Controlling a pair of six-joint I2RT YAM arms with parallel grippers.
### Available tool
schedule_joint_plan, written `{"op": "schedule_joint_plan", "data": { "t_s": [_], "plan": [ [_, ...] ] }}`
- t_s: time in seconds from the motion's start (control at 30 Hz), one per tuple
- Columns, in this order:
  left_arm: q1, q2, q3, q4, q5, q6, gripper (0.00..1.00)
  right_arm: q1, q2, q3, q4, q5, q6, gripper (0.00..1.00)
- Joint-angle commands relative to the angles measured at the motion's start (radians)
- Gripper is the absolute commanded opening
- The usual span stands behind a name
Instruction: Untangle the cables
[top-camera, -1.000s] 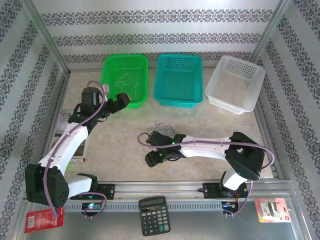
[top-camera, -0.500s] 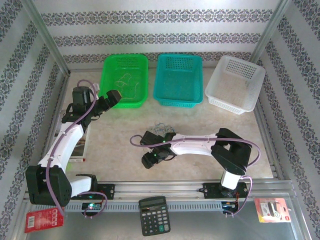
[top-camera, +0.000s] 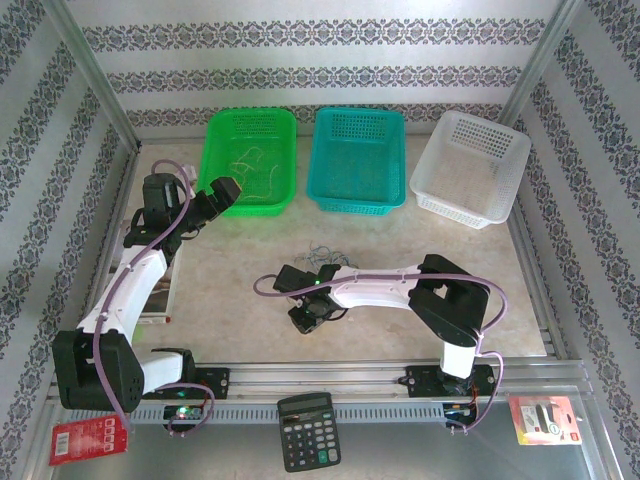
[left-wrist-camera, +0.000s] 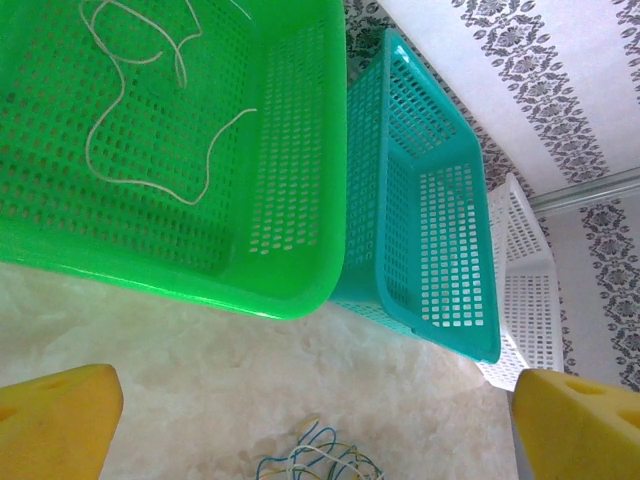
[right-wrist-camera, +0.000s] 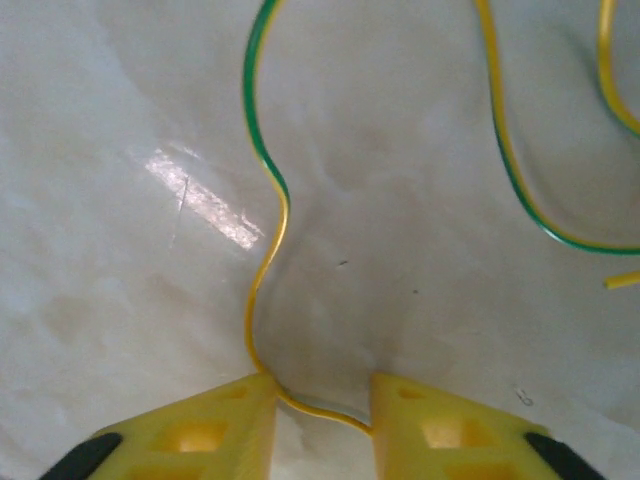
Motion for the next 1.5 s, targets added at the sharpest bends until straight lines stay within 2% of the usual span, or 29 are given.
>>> {"op": "schedule_joint_plan", "data": {
  "t_s": [0.0,0.2,0.47,0.7,0.97,1.23,1.27,1.4,1.47],
  "plan": [
    [0.015,0.007,-0.008,0.063,0.024,-0.03,1.0,0.034,0.042,-0.005,-0.045,-0.022,-0.012,0.25],
    [0.016,0.012,-0.006,0.071,0.029,-0.035,1.0,0.035,0.026,0.028,-0.05,0.026,-0.038,0.0],
    [0.015,0.016,0.008,0.07,0.041,-0.025,1.0,-0.002,-0.053,0.074,-0.056,0.033,-0.059,0.0],
    [0.015,0.025,0.008,0.083,0.065,-0.025,1.0,-0.075,-0.156,0.08,-0.013,-0.029,-0.054,0.0],
    [0.013,0.044,-0.041,0.198,0.161,-0.068,1.0,-0.177,-0.265,0.094,0.061,-0.162,-0.028,0.0],
    [0.001,0.045,-0.117,0.279,0.187,-0.109,1.0,-0.211,-0.278,0.1,0.072,-0.185,-0.019,0.0],
    [0.002,0.046,-0.119,0.278,0.184,-0.108,1.0,-0.211,-0.27,0.091,0.07,-0.179,-0.019,0.01],
    [0.0,0.045,-0.13,0.268,0.166,-0.109,1.0,-0.21,-0.235,0.049,0.085,-0.164,-0.001,0.31],
    [0.001,0.045,-0.131,0.271,0.16,-0.111,1.0,-0.208,-0.223,0.028,0.105,-0.165,0.026,0.35]
  ]
}}
